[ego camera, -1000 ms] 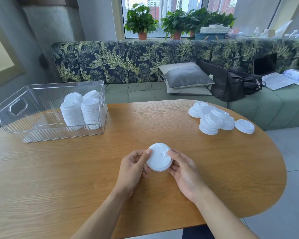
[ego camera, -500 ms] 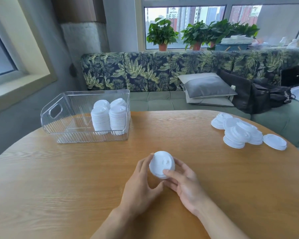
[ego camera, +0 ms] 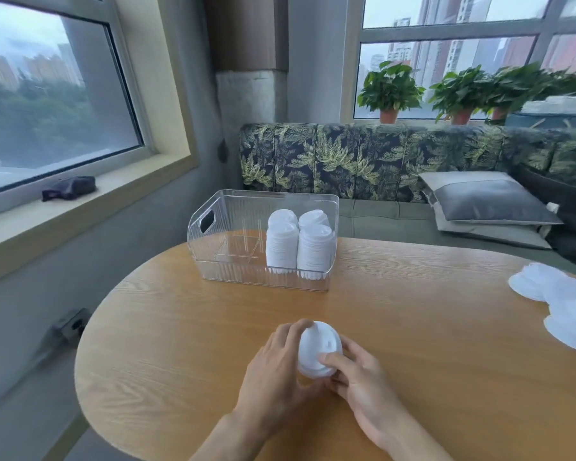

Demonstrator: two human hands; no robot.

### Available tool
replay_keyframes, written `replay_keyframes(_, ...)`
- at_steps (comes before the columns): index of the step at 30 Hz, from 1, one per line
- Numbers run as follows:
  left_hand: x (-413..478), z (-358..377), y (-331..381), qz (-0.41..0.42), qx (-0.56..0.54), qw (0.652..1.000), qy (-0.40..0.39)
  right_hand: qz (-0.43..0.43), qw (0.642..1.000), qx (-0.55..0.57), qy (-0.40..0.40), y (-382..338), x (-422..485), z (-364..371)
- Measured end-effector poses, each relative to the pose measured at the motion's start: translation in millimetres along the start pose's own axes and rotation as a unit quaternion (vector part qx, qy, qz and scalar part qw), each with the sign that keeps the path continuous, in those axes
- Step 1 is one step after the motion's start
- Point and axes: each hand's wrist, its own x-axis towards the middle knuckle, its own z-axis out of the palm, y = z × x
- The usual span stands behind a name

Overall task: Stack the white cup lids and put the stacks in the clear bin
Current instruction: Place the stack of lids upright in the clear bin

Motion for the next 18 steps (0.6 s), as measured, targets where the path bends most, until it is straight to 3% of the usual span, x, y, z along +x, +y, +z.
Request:
replay_keyframes(6,19.1,-22.8,-22.2,-0.009,0.020,1.000,-0.015,-0.004,1.000,-0.001,-0.024,-6.0,24.4,26.6)
replay_keyframes(10,56.4,-45.8,-43.3,-0.023,-0.021,0.999,0.039,-0.023,0.996,0.073,-0.043,-26.3,52.2,51.1)
replay_keyframes(14,110.9,-71.5,-70.9,-0.056,-0.067,0.990,0.109,-0.034,0.995,0.099,-0.003,-38.1,88.9,68.1)
replay_keyframes(18,165.9,-94.8,-99.6,-0.109,-0.014,0.984,0.138,-0.050,0.996,0.039,0.058,-31.3,121.2,72.4)
